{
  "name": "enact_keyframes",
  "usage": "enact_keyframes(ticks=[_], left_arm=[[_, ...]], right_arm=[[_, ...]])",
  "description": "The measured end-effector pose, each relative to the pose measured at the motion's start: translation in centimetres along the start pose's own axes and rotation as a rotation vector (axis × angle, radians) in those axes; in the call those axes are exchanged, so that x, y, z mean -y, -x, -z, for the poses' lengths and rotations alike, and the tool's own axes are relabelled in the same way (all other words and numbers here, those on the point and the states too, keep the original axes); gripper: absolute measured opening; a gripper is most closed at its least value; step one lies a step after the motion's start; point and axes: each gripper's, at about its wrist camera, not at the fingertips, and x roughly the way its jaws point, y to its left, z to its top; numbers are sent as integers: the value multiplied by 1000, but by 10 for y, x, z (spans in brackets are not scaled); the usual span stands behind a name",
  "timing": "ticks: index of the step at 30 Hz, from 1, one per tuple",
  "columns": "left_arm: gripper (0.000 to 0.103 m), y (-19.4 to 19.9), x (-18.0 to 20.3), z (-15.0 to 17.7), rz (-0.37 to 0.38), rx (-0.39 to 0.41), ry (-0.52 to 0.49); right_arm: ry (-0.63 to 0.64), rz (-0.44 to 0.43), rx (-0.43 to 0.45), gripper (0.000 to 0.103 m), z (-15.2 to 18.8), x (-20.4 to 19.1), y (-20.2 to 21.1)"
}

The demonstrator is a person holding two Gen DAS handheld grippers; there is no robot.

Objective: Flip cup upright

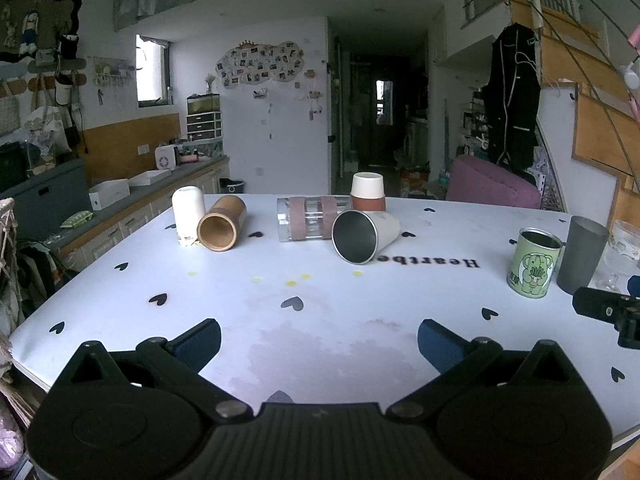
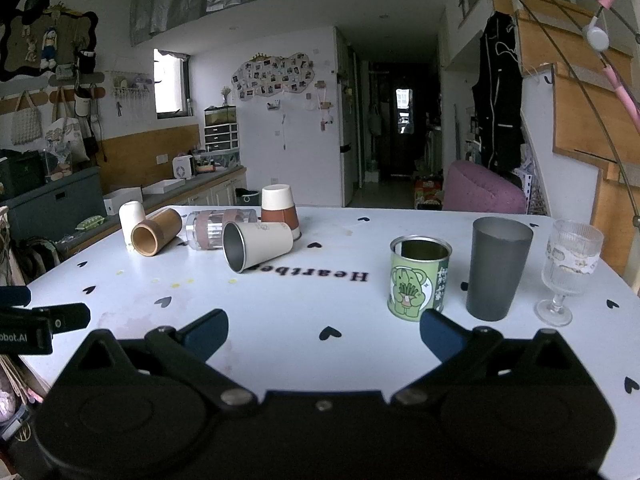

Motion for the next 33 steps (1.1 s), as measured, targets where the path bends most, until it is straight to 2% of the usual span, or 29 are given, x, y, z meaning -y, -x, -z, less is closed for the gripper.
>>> enact_keyframes(ticks=[20, 26, 29, 33], left_arm=[[103, 0, 0, 0, 1, -4, 3], [103, -4, 19, 8, 9, -18, 8], [103, -5, 27, 9, 30, -22, 15], [103, -13, 6, 3, 77, -24, 36]], right_arm=[[-1, 0, -1, 103, 1, 0, 0], [-2, 0, -1, 103, 0, 0, 1], [-2, 1, 2, 103, 6, 5, 0], [-6, 0, 8, 103, 6, 9, -4]])
